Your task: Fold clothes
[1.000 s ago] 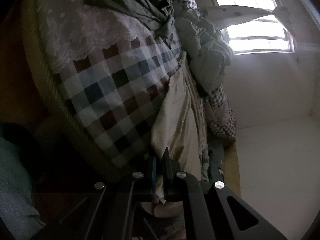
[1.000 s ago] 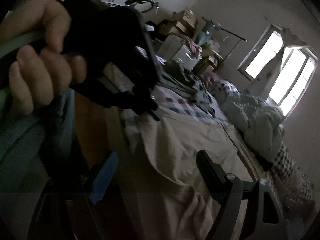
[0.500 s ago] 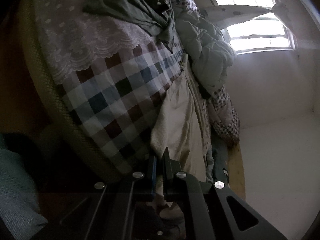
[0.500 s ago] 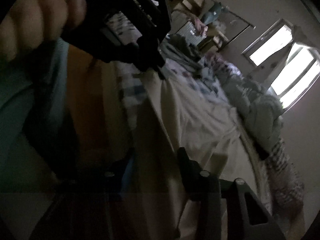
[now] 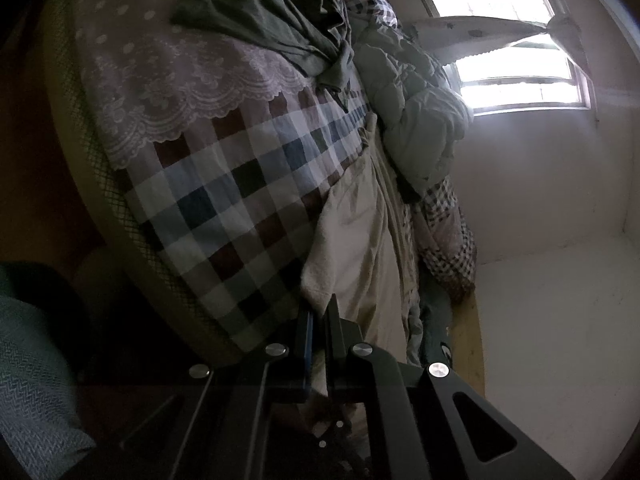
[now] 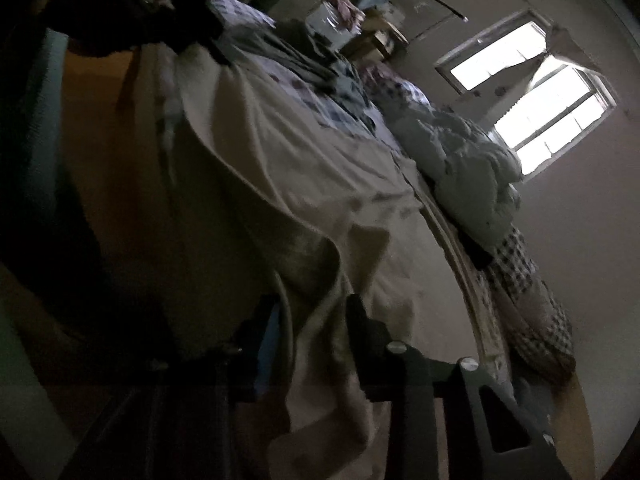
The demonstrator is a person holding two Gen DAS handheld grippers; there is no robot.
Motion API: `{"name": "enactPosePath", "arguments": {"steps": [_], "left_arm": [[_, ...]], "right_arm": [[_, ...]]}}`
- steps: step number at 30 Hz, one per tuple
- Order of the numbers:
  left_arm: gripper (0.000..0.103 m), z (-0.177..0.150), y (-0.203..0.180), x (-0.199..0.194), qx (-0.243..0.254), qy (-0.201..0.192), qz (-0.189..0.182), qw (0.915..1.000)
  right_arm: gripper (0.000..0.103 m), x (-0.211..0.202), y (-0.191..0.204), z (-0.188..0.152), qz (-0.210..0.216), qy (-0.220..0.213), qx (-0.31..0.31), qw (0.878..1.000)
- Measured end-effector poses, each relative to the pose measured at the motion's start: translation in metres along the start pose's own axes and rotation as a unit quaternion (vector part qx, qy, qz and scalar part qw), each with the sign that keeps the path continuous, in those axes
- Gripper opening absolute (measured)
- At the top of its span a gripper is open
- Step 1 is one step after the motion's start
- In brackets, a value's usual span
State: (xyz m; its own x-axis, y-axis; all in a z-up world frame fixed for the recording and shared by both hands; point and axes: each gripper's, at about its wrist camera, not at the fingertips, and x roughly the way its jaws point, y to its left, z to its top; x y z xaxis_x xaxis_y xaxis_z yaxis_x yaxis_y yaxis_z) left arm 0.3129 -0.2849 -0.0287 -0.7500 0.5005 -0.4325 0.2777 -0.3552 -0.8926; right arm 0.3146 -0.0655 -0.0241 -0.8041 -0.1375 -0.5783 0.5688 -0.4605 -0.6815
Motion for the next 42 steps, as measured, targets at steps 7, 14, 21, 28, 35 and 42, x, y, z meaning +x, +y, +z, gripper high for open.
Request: {"name": "enactPosePath", "arguments": {"steps": [7, 14, 21, 28, 35, 42], "left_arm": [[0.003, 0.003, 0.003, -0.003, -0.014, -0.009, -0.005, 0.9998], [0.003, 0.005, 0.005, -0.005, -0.02, -0.013, -0.008, 0.9997], [0.003, 0.006, 0.004, -0.003, -0.014, -0.013, -0.009, 0.9998], [0.003, 0.006, 0.004, -0.003, -0.012, -0.013, -0.011, 0.9998], [0.003, 0.01, 0.007, -0.005, -0.024, -0.018, -0.023, 0.9993], [0.003, 0.011, 0.006, -0.008, -0.026, -0.023, -0.032, 0.9989]], "right_arm": [[0.002, -0.004, -0.006, -0.013, 0.032, 0.034, 0.007, 0.999], [0.001, -0.031, -0.002, -0.03, 0.068, 0.048, 0.004, 0.996], [0.004, -0.036, -0.027, -0.016, 0.041, 0.006, 0.072, 0.997], [0.026, -0.011, -0.032, 0.005, 0.053, 0.011, 0.112, 0.992], [0.001, 0.0, -0.024, 0.007, 0.046, 0.028, 0.107, 0.993], [0.0, -0.026, -0.006, -0.004, 0.071, 0.025, 0.052, 0.996]]}}
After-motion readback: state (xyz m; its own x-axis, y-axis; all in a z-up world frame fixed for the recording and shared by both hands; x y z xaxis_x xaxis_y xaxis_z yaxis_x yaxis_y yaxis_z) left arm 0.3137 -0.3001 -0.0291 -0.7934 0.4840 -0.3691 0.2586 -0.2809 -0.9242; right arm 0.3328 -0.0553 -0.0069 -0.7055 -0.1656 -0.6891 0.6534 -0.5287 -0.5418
